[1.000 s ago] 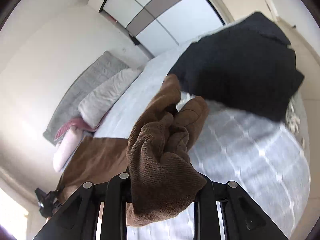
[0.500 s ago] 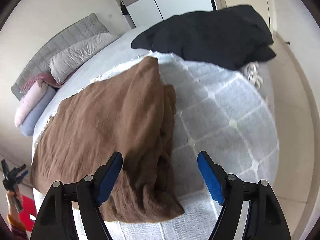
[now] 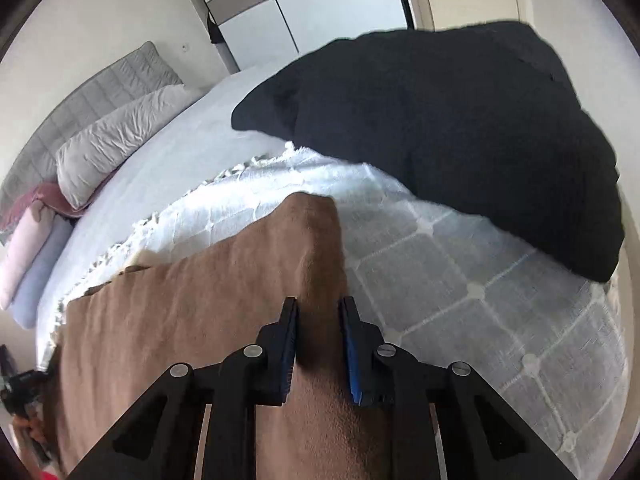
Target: Fold large clothes
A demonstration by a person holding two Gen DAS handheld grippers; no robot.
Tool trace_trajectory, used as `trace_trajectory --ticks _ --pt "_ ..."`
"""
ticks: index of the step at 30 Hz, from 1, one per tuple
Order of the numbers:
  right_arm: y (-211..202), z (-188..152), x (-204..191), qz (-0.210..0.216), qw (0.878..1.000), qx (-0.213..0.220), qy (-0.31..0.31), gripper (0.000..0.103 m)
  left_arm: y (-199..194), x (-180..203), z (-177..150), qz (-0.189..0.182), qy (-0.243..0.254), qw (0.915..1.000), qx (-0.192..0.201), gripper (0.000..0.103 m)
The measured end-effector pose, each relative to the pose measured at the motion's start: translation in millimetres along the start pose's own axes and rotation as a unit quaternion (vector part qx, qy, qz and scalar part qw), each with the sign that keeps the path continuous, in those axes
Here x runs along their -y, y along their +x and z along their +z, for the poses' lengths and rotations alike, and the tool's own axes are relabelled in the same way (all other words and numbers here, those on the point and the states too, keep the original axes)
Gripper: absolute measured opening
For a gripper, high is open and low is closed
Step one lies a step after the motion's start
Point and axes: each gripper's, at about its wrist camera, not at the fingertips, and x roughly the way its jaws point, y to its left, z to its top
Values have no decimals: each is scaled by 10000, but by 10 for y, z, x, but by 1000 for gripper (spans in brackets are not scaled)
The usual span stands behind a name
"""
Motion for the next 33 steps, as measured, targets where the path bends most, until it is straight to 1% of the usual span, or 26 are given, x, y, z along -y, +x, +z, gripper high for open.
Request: trace_trajectory --ticks 1,2,3,4,5,6,7,8,9,11,14,15,16,17,18,19,20,21,22,23,24,25,27,29,32,33 --pt "96 -29 46 -198 9995 -204 104 21 89 7 -31 172 63 9998 -33 19" --pt "178 -55 112 -146 9985 -426 312 22 97 20 -39 304 82 9995 48 26" --pt "181 -77 147 -77 9979 -447 452 22 59 59 -23 522 123 9985 134 36" --pt "119 -77 129 -113 9986 -323 415 24 0 109 -5 784 180 9964 249 43" --pt "44 -73 85 -169 9992 -201 290 29 -88 171 2 1005 271 9936 434 51" --pt "-80 -66 -5 -248 9997 -20 70 35 -184 243 -3 1078 349 9915 641 57" --pt "-182 -71 -84 -277 9995 133 -81 57 -281 328 -20 1020 408 9905 824 62" --pt "-343 -84 -239 -256 9984 422 -289 76 -347 442 -35 886 466 9903 959 70" --pt "-432 -106 -371 -188 9968 629 -453 82 -412 589 -87 718 558 9900 1075 75" --pt "-571 -165 -761 44 9933 767 -864 89 -438 930 -204 362 838 9898 1095 83" --pt "-549 -385 -1489 771 9830 391 -1620 90 -225 1444 -437 -84 1382 9880 685 86" --pt "-506 -465 -1657 876 9786 287 -1837 90 -118 1538 -495 -17 1511 9869 573 86" --pt "-440 -538 -1786 895 9747 191 -2041 90 -18 1572 -535 184 1595 9855 545 87" --pt "-330 -608 -1855 798 9714 48 -2235 90 47 1532 -529 236 1645 9846 540 93" --pt "-217 -642 -1812 762 9700 -68 -2308 91 64 1443 -497 221 1689 9839 546 98" --pt "-145 -630 -1673 821 9717 -148 -2212 94 50 1330 -453 484 1749 9815 617 98" --pt "-72 -556 -1412 871 9773 -271 -1912 98 51 1168 -396 984 1809 9763 669 98" --pt "-38 -489 -1209 960 9805 -318 -1687 98 52 964 -353 1275 1828 9724 686 100" --pt "-35 -418 -942 837 9842 -309 -1529 98 33 678 -297 1068 1660 9786 577 103" --pt "-43 -376 -759 560 9871 -266 -1474 97 5 399 -241 988 1261 9862 406 103" --pt "-43 -334 -509 172 9904 -265 -1345 98 -21 167 -195 1110 904 9894 264 103" --pt "-46 -292 -283 126 9937 -355 -1054 98 -67 4 -171 1172 693 9905 185 103" --pt "-128 -252 146 97 9986 -473 -197 97 -215 -106 -189 1138 624 9913 206 102" --pt "-347 -291 210 73 9994 -316 -147 98 -429 3 -269 1181 829 9888 380 101" --pt "-842 -506 -178 80 9946 73 -1033 99 -769 298 -505 797 997 9896 666 101" --pt "-954 -603 -320 203 9925 137 -1198 99 -849 422 -609 594 1041 9903 699 101"
